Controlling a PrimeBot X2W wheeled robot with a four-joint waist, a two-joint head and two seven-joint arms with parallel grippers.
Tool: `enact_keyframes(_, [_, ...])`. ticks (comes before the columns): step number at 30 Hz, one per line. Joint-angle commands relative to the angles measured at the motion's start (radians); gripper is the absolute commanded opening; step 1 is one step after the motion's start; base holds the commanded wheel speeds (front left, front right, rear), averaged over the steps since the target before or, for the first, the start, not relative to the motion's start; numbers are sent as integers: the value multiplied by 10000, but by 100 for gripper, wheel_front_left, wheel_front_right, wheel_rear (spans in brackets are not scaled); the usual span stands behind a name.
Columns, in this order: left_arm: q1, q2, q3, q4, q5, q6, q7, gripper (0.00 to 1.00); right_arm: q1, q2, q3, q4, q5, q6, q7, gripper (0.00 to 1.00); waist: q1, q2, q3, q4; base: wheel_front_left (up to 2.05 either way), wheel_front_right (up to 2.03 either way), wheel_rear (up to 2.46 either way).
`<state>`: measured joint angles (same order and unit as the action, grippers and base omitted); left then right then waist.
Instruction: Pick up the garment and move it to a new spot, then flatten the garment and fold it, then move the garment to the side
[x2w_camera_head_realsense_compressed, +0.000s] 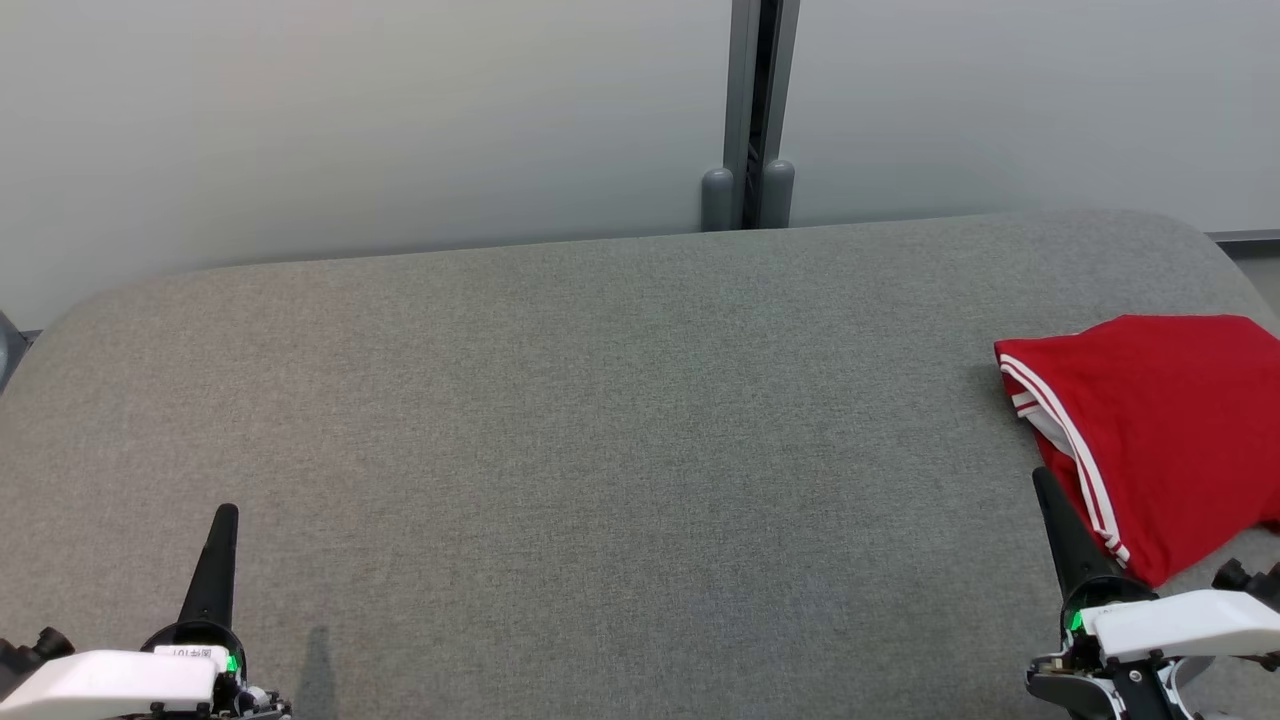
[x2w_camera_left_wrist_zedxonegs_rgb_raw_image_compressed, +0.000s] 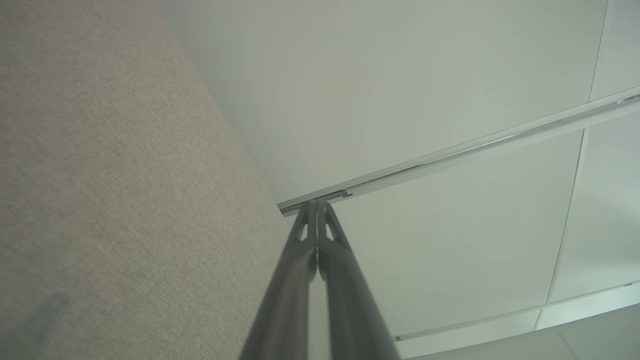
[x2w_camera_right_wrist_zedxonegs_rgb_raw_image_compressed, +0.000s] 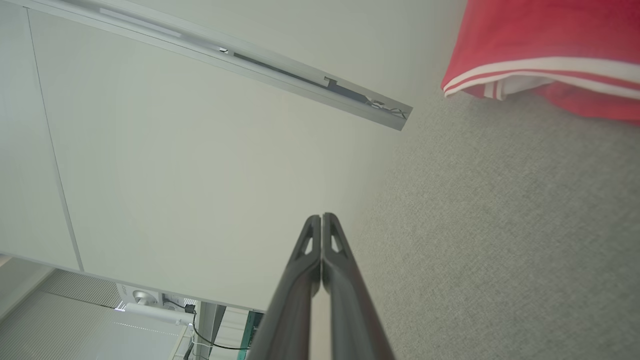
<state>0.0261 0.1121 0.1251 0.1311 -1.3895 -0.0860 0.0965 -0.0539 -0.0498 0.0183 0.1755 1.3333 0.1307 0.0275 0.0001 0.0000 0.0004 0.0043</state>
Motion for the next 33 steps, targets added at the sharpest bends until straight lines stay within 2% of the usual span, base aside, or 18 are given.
enact_keyframes(1, [-247, 31, 106, -33, -186, -77, 22, 0, -215, -73, 17, -15, 207, 1, 27, 0, 0, 0, 1, -1, 0, 0, 0])
enact_keyframes(33, [-469, -426, 935, 283, -2136, -427, 655, 0, -602, -59, 105, 623, 2594, 1, 97, 0, -1, 0, 34, -34, 0, 0, 0])
